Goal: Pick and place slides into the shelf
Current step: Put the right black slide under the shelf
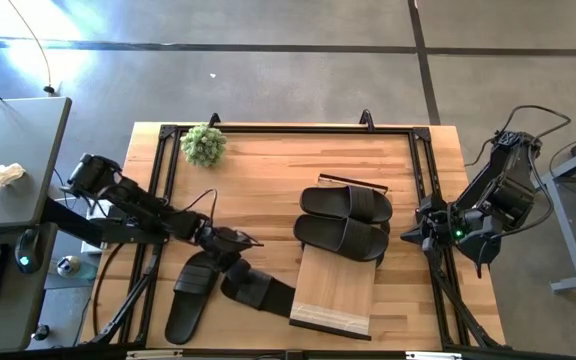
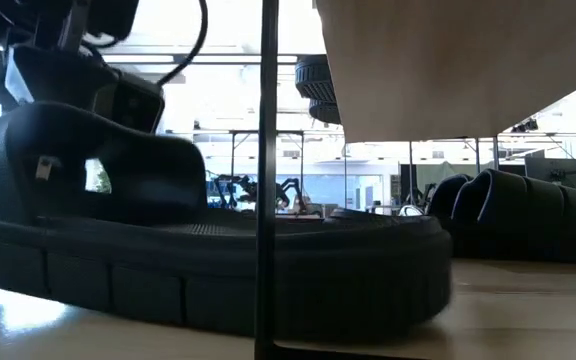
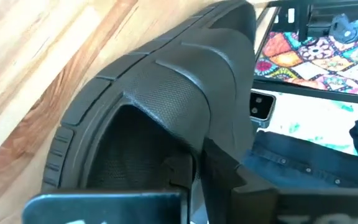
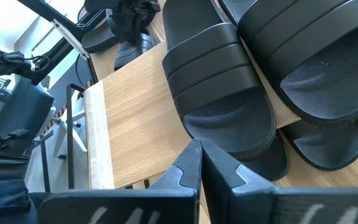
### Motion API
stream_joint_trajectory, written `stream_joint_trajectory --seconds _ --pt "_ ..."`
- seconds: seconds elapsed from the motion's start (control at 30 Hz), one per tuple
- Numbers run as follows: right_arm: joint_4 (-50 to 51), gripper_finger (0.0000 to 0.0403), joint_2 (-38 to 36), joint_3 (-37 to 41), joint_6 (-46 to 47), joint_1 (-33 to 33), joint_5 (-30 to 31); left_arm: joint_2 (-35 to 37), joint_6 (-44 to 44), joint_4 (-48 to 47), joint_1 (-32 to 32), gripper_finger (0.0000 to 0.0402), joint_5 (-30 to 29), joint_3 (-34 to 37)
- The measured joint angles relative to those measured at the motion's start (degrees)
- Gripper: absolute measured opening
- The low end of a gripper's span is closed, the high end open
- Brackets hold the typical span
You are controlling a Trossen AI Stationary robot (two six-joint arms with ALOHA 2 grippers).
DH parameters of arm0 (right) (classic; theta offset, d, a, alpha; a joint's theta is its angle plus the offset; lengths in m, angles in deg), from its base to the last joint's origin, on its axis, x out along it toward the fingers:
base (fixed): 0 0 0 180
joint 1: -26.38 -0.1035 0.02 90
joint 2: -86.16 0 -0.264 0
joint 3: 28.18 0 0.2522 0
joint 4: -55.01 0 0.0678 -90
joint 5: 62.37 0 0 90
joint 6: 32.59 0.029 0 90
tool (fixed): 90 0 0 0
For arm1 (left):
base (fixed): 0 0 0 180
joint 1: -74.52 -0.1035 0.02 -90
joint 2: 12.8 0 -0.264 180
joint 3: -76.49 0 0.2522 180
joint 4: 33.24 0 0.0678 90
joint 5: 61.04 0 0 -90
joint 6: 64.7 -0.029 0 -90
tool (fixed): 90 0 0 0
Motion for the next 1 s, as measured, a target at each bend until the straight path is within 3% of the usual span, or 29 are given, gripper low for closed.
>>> stream_joint_trajectory --seconds 0.23,0.53,0.7,0.83,1.0 --pt "0.0 0.0 0.0 0.0 0.0 0.0 0.4 11.1 -1.2 -9.6 0.0 0.0005 -6.5 0.0" --pt "0.0 0.0 0.0 0.0 -0.1 0.0 3.6 32.8 -1.2 -35.1 0.0 0.0002 -15.6 -2.2" --pt "-0.8 0.0 0.0 0.0 -4.2 0.0 9.4 39.7 -3.6 -54.6 0.0 0.0002 -24.7 -12.7" --pt "-2.7 0.0 0.0 0.0 -11.6 0.0 17.5 39.3 -7.5 -66.6 0.0 0.0001 -34.7 -23.5" --pt "-7.0 0.0 -0.1 0.0 -24.0 0.0 30.5 35.3 -16.8 -70.9 -0.1 0.0001 -44.7 -34.2"
